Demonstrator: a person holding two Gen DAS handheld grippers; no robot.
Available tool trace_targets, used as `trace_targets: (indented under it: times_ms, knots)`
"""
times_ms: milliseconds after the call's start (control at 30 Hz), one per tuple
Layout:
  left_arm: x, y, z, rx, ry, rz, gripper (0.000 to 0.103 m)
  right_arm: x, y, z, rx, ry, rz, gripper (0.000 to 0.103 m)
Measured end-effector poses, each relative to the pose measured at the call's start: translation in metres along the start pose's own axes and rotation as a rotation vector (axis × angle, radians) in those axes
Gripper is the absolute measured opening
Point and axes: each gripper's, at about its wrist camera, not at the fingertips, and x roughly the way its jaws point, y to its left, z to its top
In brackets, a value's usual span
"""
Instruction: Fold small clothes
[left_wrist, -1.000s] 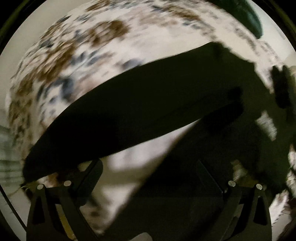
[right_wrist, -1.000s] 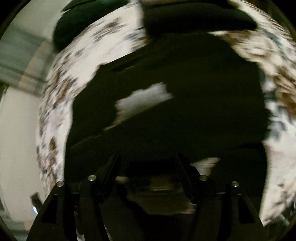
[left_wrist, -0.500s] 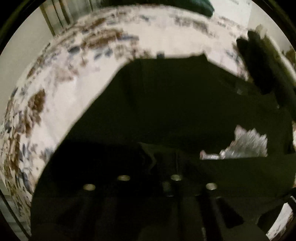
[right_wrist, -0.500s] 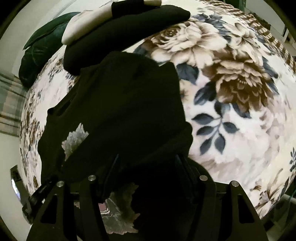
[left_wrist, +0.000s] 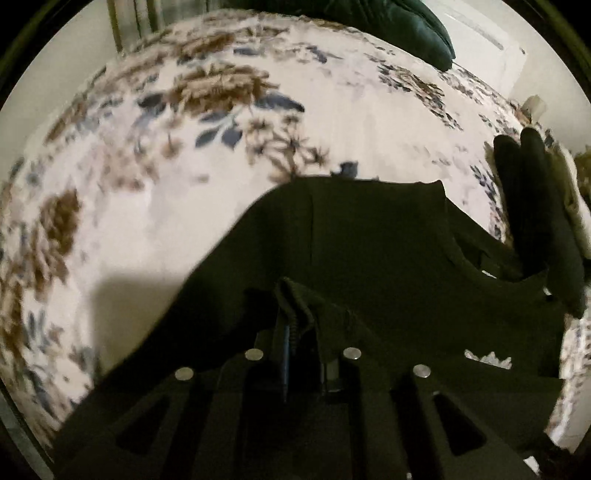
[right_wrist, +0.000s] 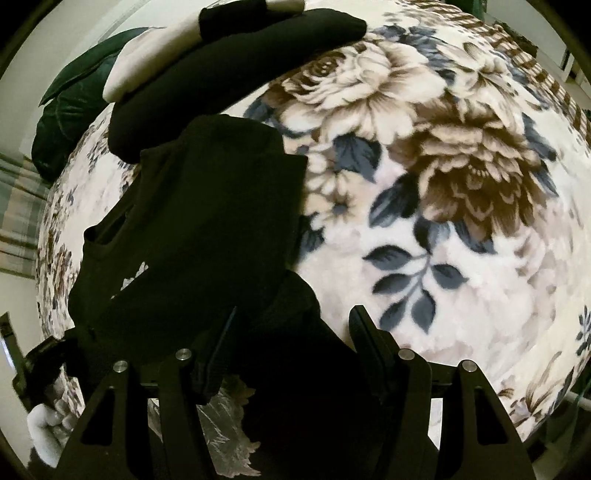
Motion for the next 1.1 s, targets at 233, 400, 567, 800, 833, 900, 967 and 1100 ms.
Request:
trace_targets:
  times_ms: [233,400,567,800,833,900,967,1100]
  knots:
    - [-0.067,0.053,-0.036,-0.121,-0.063,-0.081,0.103,-0.015,0.043,-0.009,-0.109,0.015,-0.001,0.066]
    - [-0.115,0.126,-0.122,-0.335,-0.028,-0.016,0.103,-0.008,0.102,-0.038,-0.230,0.110,0.058,0.068]
    - [-0.134,0.223,-0.238,-0.759,0.015,0.040,0.103,0.003,0.154,-0.069,-0.363,0.159,0.053,0.068]
    - [-0.132,0.324,-0.346,-1.259,-0.096,0.024,0.102,0.015,0.218,-0.107,-0.518,0.193,0.010,0.068]
    - [-0.131,0.335,-0.354,-1.325,-0.120,0.011,0.102,0.018,0.227,-0.112,-0.537,0.197,0.008,0.068]
    - [-0.130,0.352,-0.364,-1.435,-0.175,-0.044,0.102,0.022,0.239,-0.123,-0.569,0.206,-0.002,0.068]
    - [-0.128,0.366,-0.366,-1.518,-0.218,-0.086,0.102,0.025,0.247,-0.131,-0.586,0.214,-0.004,0.068]
    - [-0.127,0.383,-0.359,-1.559,-0.253,-0.094,0.032,0.039,0.258,-0.152,-0.623,0.240,-0.017,0.068]
